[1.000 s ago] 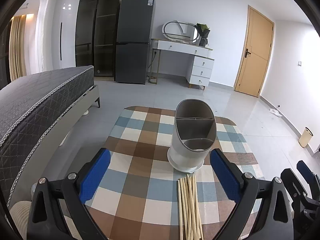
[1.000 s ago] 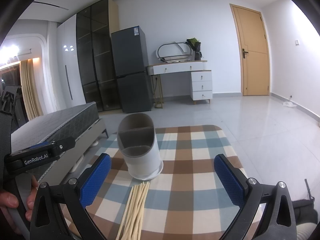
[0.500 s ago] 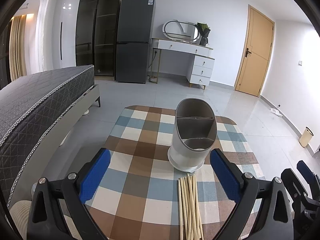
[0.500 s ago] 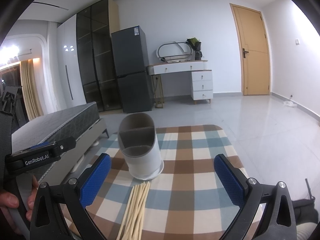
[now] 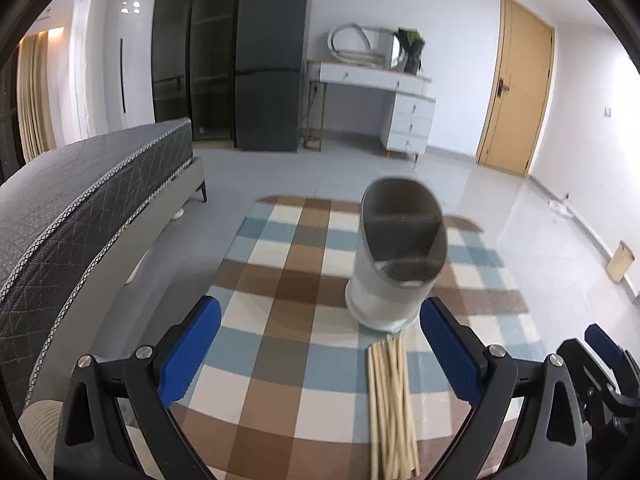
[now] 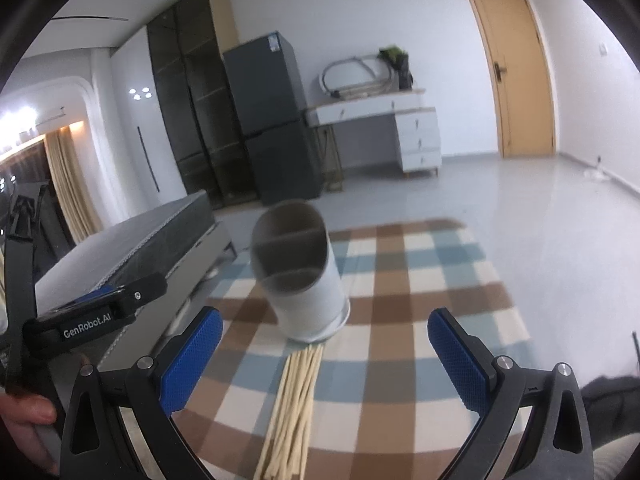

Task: Organize utensils
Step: 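Lower the right gripper to the wooden chopstick bundle and pinch one chopstick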

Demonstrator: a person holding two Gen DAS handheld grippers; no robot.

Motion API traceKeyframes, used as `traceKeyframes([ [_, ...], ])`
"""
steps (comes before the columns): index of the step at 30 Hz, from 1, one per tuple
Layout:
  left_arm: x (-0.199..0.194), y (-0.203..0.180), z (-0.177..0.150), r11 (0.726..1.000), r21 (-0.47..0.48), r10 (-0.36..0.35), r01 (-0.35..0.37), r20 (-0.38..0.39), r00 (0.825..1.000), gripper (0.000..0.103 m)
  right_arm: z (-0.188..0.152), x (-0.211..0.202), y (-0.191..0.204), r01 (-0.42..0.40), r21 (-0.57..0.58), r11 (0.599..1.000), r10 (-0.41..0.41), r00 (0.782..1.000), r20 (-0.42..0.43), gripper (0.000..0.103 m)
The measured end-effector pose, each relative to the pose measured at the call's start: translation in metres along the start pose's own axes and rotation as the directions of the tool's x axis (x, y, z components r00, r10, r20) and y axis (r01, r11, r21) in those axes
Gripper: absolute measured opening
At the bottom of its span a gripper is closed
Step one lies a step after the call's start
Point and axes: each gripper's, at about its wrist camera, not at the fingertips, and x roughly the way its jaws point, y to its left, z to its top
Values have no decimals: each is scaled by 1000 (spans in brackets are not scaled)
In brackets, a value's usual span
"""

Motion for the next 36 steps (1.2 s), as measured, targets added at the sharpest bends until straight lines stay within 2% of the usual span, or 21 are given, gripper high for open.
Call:
traceKeyframes([
  [3, 17, 3, -2, 999, 24, 35, -33, -70, 997, 97, -3, 22, -2, -7, 25, 1000, 9, 996, -90, 103],
  [6, 39, 14, -5, 999, 0, 50, -51, -166, 985, 97, -8, 50, -3, 37, 13, 999, -34, 982, -188, 102],
  [8, 52, 24, -6, 998, -44, 38, -49, -233, 972, 97, -13, 70, -5, 39, 20, 999, -33, 964, -265, 87],
  [9, 56, 27, -7, 997, -59, 34, -51, -254, 967, 97, -16, 79, -6, 44, 25, 999, -34, 954, -298, 85],
  [10, 64, 33, -7, 994, -90, 27, -55, -290, 957, 97, -19, 94, -8, 47, 35, 998, -31, 936, -352, 82],
  [12, 72, 37, -8, 992, -111, 26, -66, -326, 945, 97, -25, 112, -10, 38, 43, 998, -17, 912, -409, 79],
  [13, 76, 43, -6, 989, -122, 36, -82, -342, 939, 97, -28, 124, -9, 38, 33, 999, -20, 896, -444, 72],
  [17, 83, 56, 0, 975, -170, 72, -140, -355, 932, 97, -38, 156, -1, 30, -36, 999, -44, 842, -537, 56],
  [19, 89, 58, 0, 973, -180, 66, -142, -374, 925, 97, -43, 171, 3, 46, -78, 996, -82, 818, -570, 56],
  [20, 91, 58, 1, 973, -182, 65, -143, -381, 922, 97, -45, 177, 4, 52, -91, 995, -96, 804, -586, 51],
  [22, 96, 58, 0, 972, -187, 54, -139, -398, 916, 97, -49, 188, 5, 51, -92, 994, -97, 782, -615, 46],
  [24, 99, 60, 1, 971, -200, 39, -129, -403, 914, 97, -54, 196, 8, 57, -103, 993, -110, 761, -640, 46],
  [25, 98, 61, 1, 970, -205, 38, -131, -405, 914, 97, -54, 195, 9, 55, -96, 994, -103, 770, -629, 45],
  [27, 98, 64, 2, 966, -225, 28, -130, -407, 913, 97, -54, 195, 12, 60, -105, 993, -112, 770, -628, 44],
  [28, 99, 66, 2, 964, -234, 23, -129, -409, 912, 97, -54, 195, 13, 62, -114, 992, -120, 770, -627, 40],
  [29, 100, 67, 2, 961, -245, 15, -127, -414, 910, 97, -53, 194, 15, 64, -126, 990, -129, 769, -626, 31],
  [31, 102, 69, 2, 959, -258, 0, -120, -424, 905, 97, -56, 195, 17, 77, -157, 985, -160, 750, -641, 22],
  [32, 102, 69, 2, 958, -261, -5, -118, -426, 904, 97, -56, 193, 17, 73, -155, 985, -156, 756, -635, 21],
  [36, 100, 71, 3, 956, -271, -8, -116, -419, 908, 97, -56, 191, 16, 78, -144, 987, -153, 757, -636, 19],
])
